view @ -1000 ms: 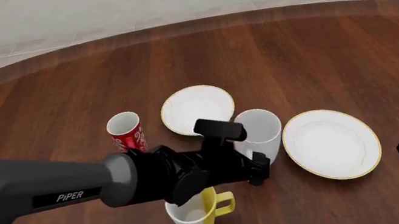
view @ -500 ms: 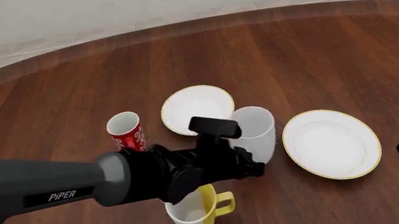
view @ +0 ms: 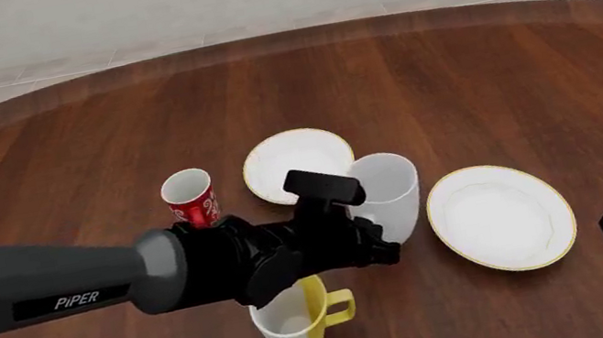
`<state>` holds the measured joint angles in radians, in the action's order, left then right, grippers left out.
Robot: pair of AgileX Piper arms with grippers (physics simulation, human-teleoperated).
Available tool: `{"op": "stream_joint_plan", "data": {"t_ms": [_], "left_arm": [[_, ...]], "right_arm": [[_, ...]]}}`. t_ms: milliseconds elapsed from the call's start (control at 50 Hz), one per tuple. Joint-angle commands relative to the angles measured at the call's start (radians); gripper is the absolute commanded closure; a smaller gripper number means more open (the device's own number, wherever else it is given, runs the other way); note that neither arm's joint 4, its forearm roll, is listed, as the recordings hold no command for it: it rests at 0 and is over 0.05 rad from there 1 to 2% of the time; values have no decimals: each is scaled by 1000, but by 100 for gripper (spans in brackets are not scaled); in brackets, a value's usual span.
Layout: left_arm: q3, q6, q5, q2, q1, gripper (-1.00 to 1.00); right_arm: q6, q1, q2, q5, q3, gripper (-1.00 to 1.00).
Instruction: Put the white mug on the left plate.
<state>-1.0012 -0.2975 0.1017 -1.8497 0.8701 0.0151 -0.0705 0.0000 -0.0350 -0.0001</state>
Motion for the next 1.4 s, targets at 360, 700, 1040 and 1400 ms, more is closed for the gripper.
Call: {"op": "stream_joint_plan", "data": {"t_ms": [360,700,1040,1400], "left_arm": [[-48,16,-54,93,25,100],[-94,36,-118,156,-28,100],[-139,104,-163,179,-103,100],[-256,188,-251,119,-195,100]], "right_arm": [[0,1,0,4,0,-100],[43,7,0,28,-14,-100],[-2,10,0,-3,-12,-100],[-1,5,0,-3,-21,-100]]}}
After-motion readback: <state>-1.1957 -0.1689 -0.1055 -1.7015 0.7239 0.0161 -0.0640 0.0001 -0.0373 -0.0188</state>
